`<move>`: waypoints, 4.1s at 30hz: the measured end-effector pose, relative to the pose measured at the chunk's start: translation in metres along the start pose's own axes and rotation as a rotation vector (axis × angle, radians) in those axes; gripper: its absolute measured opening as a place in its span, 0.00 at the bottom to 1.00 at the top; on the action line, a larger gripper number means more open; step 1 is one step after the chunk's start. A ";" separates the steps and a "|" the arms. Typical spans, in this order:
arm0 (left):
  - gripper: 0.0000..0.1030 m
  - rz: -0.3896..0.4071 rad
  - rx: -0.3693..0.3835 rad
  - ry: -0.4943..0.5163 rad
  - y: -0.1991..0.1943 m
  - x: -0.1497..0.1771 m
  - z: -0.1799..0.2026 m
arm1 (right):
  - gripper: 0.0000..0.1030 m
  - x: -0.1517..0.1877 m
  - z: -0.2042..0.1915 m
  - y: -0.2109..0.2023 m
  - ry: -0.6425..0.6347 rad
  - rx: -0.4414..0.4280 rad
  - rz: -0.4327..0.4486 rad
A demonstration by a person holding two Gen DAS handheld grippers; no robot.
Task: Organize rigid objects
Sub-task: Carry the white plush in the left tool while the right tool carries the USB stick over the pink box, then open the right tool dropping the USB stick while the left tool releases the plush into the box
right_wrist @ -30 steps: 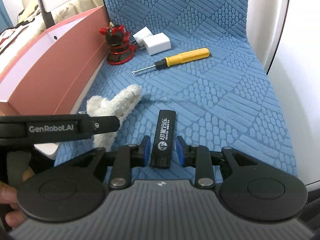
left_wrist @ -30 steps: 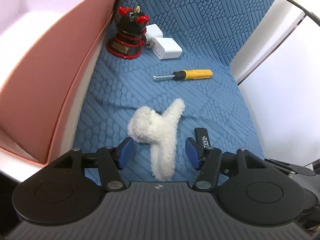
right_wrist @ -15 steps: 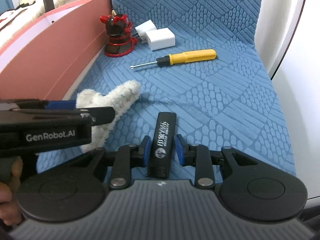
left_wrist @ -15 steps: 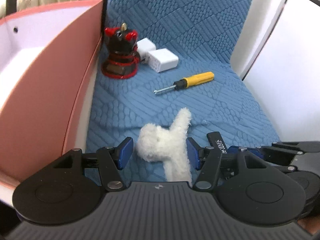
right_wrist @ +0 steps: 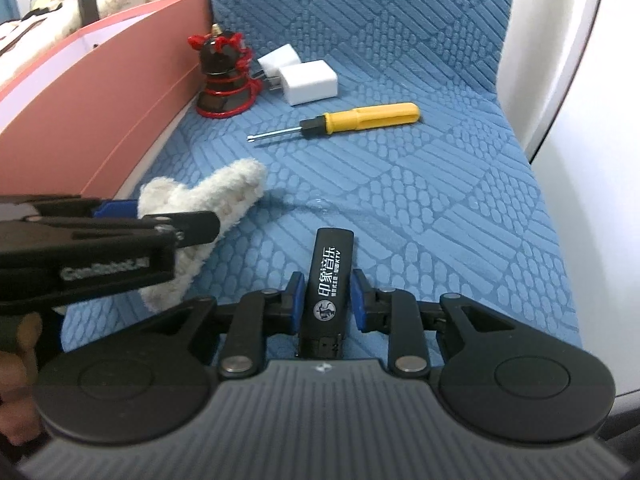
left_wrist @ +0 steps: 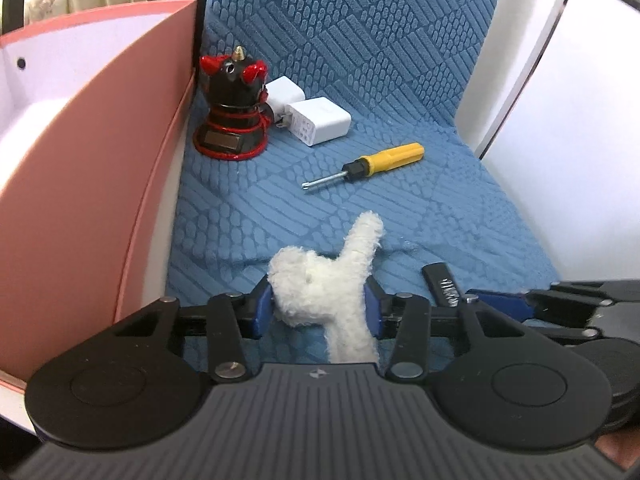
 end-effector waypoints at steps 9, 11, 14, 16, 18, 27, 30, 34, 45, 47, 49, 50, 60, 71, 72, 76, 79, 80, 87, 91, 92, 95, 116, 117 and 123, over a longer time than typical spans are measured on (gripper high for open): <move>0.49 -0.003 0.042 -0.047 -0.021 -0.012 0.001 | 0.27 -0.010 0.002 -0.007 0.030 -0.007 -0.032; 0.49 -0.006 0.049 -0.055 -0.027 -0.016 0.001 | 0.27 -0.015 -0.001 -0.013 0.037 -0.017 -0.031; 0.49 0.000 0.064 -0.077 -0.037 -0.024 0.000 | 0.27 -0.026 -0.007 -0.024 0.028 -0.026 -0.015; 0.49 0.010 0.069 -0.085 -0.046 -0.031 -0.001 | 0.27 -0.034 -0.011 -0.033 0.018 -0.029 -0.001; 0.49 0.021 0.071 -0.098 -0.055 -0.036 -0.004 | 0.27 -0.044 -0.014 -0.043 0.014 -0.041 0.014; 0.49 0.063 0.073 -0.161 -0.102 -0.062 -0.019 | 0.27 -0.083 -0.027 -0.088 -0.015 -0.069 0.075; 0.49 0.083 0.070 -0.168 -0.120 -0.073 -0.024 | 0.27 -0.098 -0.034 -0.102 -0.028 -0.079 0.102; 0.49 0.111 0.071 -0.174 -0.139 -0.089 -0.031 | 0.27 -0.117 -0.045 -0.119 -0.048 -0.095 0.144; 0.49 0.194 0.043 -0.218 -0.182 -0.126 -0.067 | 0.27 -0.167 -0.084 -0.153 -0.113 -0.150 0.234; 0.49 0.216 0.033 -0.227 -0.191 -0.133 -0.076 | 0.27 -0.175 -0.093 -0.155 -0.125 -0.161 0.245; 0.49 0.237 0.022 -0.238 -0.200 -0.138 -0.085 | 0.27 -0.182 -0.102 -0.157 -0.142 -0.173 0.254; 0.49 0.245 0.017 -0.243 -0.202 -0.139 -0.090 | 0.27 -0.186 -0.108 -0.158 -0.150 -0.180 0.259; 0.49 0.277 -0.030 -0.319 -0.215 -0.147 -0.147 | 0.27 -0.214 -0.162 -0.149 -0.215 -0.243 0.261; 0.49 0.197 -0.069 -0.379 -0.187 -0.123 -0.211 | 0.27 -0.202 -0.213 -0.097 -0.250 -0.273 0.134; 0.49 0.185 -0.072 -0.383 -0.182 -0.120 -0.216 | 0.27 -0.200 -0.216 -0.091 -0.247 -0.271 0.121; 0.49 0.136 -0.069 -0.403 -0.165 -0.105 -0.236 | 0.27 -0.191 -0.229 -0.067 -0.244 -0.268 0.064; 0.49 0.104 -0.074 -0.415 -0.152 -0.094 -0.251 | 0.27 -0.182 -0.237 -0.050 -0.254 -0.257 0.022; 0.49 0.094 -0.073 -0.420 -0.149 -0.091 -0.255 | 0.27 -0.178 -0.240 -0.044 -0.256 -0.255 0.006; 0.49 0.044 -0.045 -0.446 -0.128 -0.075 -0.271 | 0.27 -0.164 -0.249 -0.019 -0.270 -0.226 -0.067; 0.49 0.029 -0.039 -0.444 -0.121 -0.070 -0.273 | 0.27 -0.161 -0.252 -0.009 -0.263 -0.216 -0.096; 0.49 0.026 -0.038 -0.443 -0.119 -0.069 -0.274 | 0.27 -0.160 -0.254 -0.007 -0.263 -0.214 -0.103; 0.50 0.025 -0.029 -0.447 -0.117 -0.067 -0.276 | 0.27 -0.159 -0.256 -0.004 -0.269 -0.205 -0.111; 0.55 0.099 -0.050 -0.429 -0.151 -0.085 -0.257 | 0.28 -0.176 -0.242 -0.041 -0.223 -0.230 -0.025; 0.55 0.107 -0.053 -0.426 -0.154 -0.086 -0.254 | 0.28 -0.177 -0.240 -0.045 -0.222 -0.233 -0.015; 0.55 0.138 -0.054 -0.406 -0.169 -0.093 -0.229 | 0.28 -0.185 -0.222 -0.070 -0.220 -0.239 0.059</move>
Point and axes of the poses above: each gripper's, at about its wrist camera, not at the fingertips, and y roughly the way its jaws point, z to its right, x to its underside, the point moved 8 cm from there along y, roughly the way its jaws point, and after that the axes turned 4 degrees about -z, right-handed, at the moved point
